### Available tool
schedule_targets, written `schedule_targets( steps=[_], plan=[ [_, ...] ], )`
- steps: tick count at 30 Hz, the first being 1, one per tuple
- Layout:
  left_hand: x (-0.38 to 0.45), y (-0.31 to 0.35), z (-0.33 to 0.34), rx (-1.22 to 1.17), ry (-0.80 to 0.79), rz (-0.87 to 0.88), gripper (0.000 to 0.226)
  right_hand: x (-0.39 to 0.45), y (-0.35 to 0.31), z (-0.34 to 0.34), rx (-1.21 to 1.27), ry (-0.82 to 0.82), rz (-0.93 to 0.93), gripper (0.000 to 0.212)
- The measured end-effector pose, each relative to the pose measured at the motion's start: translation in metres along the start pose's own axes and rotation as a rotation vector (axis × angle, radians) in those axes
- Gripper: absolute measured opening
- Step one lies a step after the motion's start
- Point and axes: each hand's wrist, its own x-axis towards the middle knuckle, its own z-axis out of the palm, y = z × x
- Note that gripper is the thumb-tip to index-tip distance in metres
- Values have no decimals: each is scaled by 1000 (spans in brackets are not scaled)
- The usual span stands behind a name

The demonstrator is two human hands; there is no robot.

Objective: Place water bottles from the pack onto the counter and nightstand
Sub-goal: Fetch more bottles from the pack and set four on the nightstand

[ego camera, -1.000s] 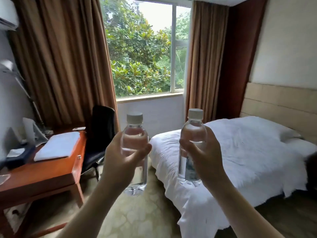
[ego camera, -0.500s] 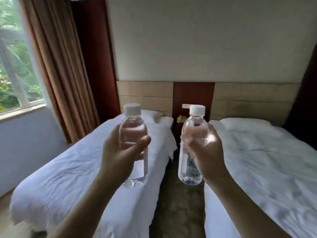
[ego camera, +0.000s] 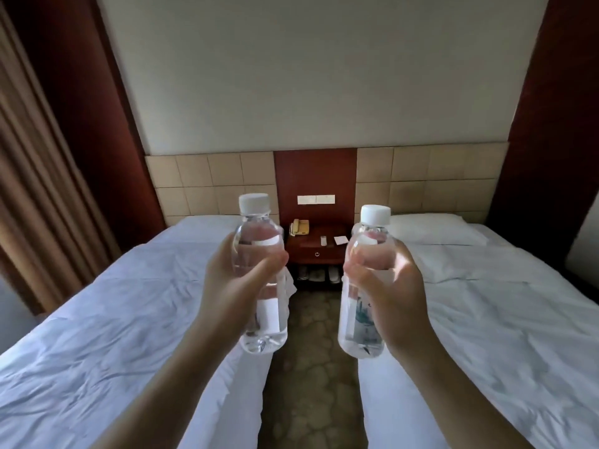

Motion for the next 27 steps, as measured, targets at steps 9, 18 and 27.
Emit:
schedule_targets(
  steps=[9,18,27],
  plan=[
    [149,-85,17,15,56,-34,41,157,105,29,11,-16,46,57],
    [350,-210,53,-26,6,-9,41,336,219,79,-34,69,81,40],
    [553,-292,103,-41,-137,-40,46,514,297,105,-43,162,75,29]
  ],
)
